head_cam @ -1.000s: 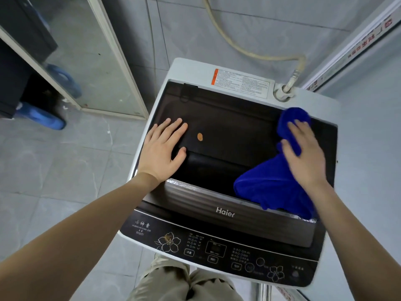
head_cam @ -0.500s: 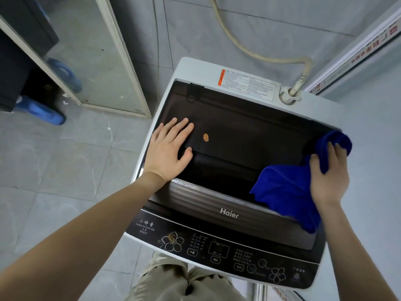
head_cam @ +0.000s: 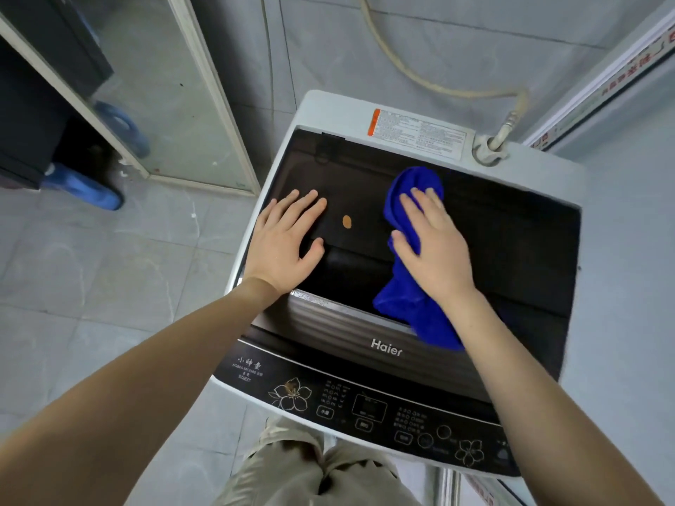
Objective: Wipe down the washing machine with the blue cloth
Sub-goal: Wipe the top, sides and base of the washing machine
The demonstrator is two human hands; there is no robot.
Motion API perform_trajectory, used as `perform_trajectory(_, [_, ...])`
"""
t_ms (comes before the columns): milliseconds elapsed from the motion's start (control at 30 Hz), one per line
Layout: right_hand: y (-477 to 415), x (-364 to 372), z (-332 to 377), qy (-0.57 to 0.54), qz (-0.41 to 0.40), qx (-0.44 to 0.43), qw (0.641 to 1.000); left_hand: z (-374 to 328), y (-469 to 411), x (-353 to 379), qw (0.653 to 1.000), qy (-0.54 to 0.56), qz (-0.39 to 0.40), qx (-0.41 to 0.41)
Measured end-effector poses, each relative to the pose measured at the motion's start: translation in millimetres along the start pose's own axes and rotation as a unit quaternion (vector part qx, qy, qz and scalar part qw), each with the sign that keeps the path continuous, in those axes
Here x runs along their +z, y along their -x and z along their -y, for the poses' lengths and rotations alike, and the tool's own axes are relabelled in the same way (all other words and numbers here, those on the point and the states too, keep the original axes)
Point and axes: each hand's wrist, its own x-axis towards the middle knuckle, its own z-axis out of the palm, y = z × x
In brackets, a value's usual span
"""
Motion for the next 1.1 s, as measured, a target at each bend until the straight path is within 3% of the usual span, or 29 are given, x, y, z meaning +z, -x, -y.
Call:
perform_trajectory(133, [33,-4,-9,0.009,0.074,-0.092,0.993,1,0,0,1.000,-0.007,0.005,0.006])
perform_trajectory(200, [33,-18,-35,-0.013,0.053,-0.043,0.998,1,-2,2,1.000,-0.003,0.004,0.002])
perform_trajectory(300, [8,-25,-43,-0.028,-0.016,0.100,0.994,1,-2,2,1.000,-0.002,-0.005,-0.005])
perform_trajectory(367, [-18,-17,-26,-0.013,-0.028,0.120,0.992,1,-2,2,1.000,0.000,-0.002,-0.008])
perform_trajectory(533, [-38,3,24,-0.025,0.034,0.005,0.999,1,0,1,1.000,-0.002,0.003,-0.006])
perform_trajectory(633, [-9,-7,9,-0.021,0.079,-0.074,0.994,0,-1,0,1.000,-0.002,0.002,-0.004])
perform_trajectory(700, [1,-19,-14,-0.034,0.074,-0.066,0.994,0,-1,1,1.000,-0.001,-0.001,-0.004])
perform_trajectory(833, [-40,-19,-19,-0.030,0.014,0.037,0.999,1,-2,2,1.000,0.003,-0.007,-0.010])
perform_trajectory(967, [-80,2,24,-0.033,0.034,-0.026,0.999,1,-1,1,1.000,0.003,-0.004,-0.007])
perform_trajectory(1100, [-42,4,30,-0.033,0.082,-0.103,0.991,1,-1,1,1.000,0.002,-0.005,0.003])
